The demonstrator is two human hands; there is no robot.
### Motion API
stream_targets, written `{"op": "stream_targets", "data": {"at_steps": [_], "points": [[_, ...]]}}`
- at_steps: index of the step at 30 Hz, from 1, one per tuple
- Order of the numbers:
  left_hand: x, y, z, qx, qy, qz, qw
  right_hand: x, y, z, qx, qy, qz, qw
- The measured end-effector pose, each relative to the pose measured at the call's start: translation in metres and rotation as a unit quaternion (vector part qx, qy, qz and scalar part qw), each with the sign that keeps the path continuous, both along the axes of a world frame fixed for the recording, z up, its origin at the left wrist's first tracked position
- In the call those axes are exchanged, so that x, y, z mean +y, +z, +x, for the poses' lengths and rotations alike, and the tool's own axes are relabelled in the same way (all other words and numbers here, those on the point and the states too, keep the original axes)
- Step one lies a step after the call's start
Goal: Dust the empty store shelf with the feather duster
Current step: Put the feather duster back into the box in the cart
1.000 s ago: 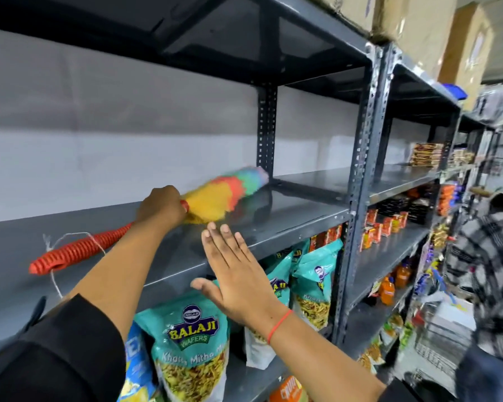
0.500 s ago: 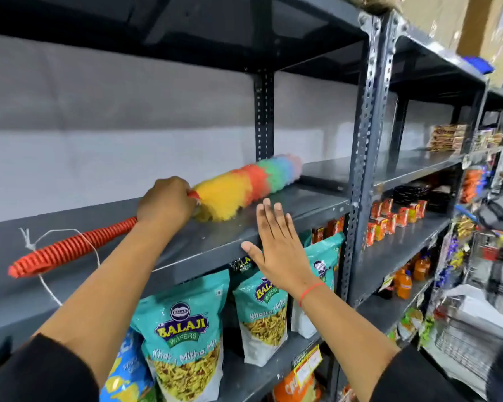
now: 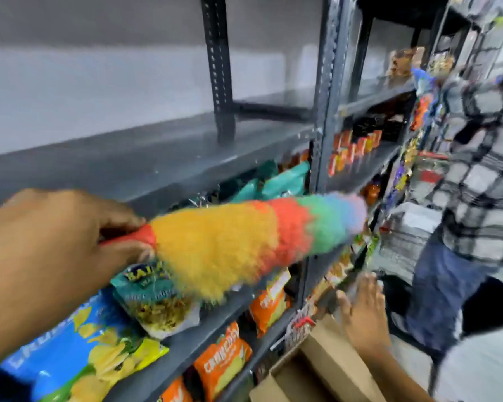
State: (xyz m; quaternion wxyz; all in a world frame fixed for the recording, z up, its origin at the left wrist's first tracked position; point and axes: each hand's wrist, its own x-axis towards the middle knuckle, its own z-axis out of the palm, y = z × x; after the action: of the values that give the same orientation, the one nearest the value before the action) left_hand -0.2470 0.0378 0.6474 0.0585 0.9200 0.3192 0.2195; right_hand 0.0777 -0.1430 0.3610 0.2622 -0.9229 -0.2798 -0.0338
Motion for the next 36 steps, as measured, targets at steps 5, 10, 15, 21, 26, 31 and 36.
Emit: {"op": "stream_targets", "data": {"at_steps": [5,10,15,21,26,31,36], "points": [[-0.035,-0.078,0.053,0.248,0.015,0.048,0.968,-0.054,-0.063,-0.027,0.036,-0.029,-0.051,0.998],[-0.061,-0.178,0.129,0.377,-0.022,-0.020,0.926,-0.066,-0.101,-0.048,0.020,0.034,-0.072,0.997],[-0.064,-0.289,0.192,0.444,-0.049,-0.069,0.892,-0.060,-0.137,-0.047,-0.004,0.114,-0.131,0.985],[-0.067,-0.406,0.237,0.502,-0.012,-0.148,0.852,-0.071,-0.183,-0.033,-0.009,0.076,-0.168,0.983],[-0.071,-0.474,0.266,0.511,0.000,-0.176,0.842,-0.073,-0.216,-0.015,0.049,0.045,-0.190,0.980],[-0.075,-0.513,0.291,0.516,-0.013,-0.190,0.835,-0.066,-0.249,-0.009,0.077,0.033,-0.225,0.971],[-0.078,-0.546,0.305,0.527,-0.030,-0.155,0.835,-0.047,-0.273,-0.008,0.066,0.054,-0.259,0.962]]}}
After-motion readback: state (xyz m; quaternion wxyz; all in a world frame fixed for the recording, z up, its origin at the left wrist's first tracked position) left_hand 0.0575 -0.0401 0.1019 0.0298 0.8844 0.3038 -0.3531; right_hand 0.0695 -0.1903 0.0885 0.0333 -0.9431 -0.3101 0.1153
